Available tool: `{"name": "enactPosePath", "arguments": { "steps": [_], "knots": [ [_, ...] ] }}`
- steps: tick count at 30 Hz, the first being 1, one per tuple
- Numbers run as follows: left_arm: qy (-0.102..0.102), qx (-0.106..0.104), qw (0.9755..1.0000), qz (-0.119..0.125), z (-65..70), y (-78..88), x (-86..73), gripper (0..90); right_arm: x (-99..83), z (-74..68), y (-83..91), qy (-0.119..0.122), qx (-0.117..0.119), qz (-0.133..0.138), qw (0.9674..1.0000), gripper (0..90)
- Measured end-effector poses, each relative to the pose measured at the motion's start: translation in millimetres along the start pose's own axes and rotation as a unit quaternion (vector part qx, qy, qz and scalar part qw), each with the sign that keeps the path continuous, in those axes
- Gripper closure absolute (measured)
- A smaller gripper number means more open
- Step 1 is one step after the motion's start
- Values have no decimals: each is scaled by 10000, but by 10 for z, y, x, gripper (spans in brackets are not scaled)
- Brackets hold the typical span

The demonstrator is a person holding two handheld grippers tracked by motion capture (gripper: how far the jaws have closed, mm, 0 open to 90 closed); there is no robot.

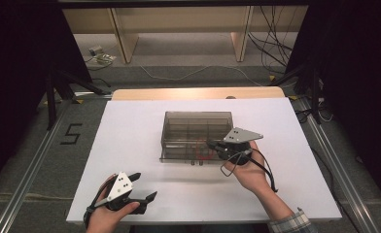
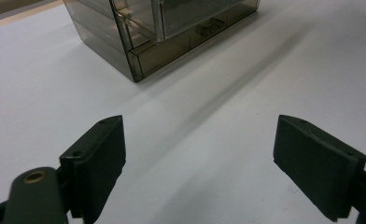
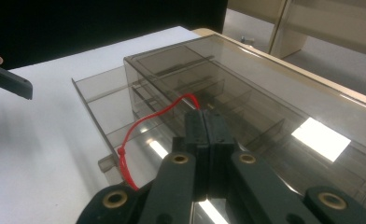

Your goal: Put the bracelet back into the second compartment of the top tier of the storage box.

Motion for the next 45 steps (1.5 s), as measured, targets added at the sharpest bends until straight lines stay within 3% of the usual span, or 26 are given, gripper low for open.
{"name": "enactPosePath", "arguments": {
  "steps": [12, 26, 45],
  "knots": [
    [6, 3, 10000, 5, -3, 6, -1, 169, 81, -92, -169, 323, -83, -21, 9994, 900],
    [5, 1, 10000, 26, -1, 13, 5, 169, 16, -98, -245, 703, -306, -221, 9968, 900],
    [-11, -12, 10000, 33, 1, 20, 7, 170, -40, -107, -272, 767, -258, -435, 9958, 899]
  ]
}}
Point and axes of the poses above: each handheld gripper's, and its own axes: y roughly backward along the jaws, x roughly out of its top, z roughly to its right, the point moved 5 cm from there along -y, roughly forward along the jaws, and after that the axes turned 14 degrees about -y, right-handed, at the moved point
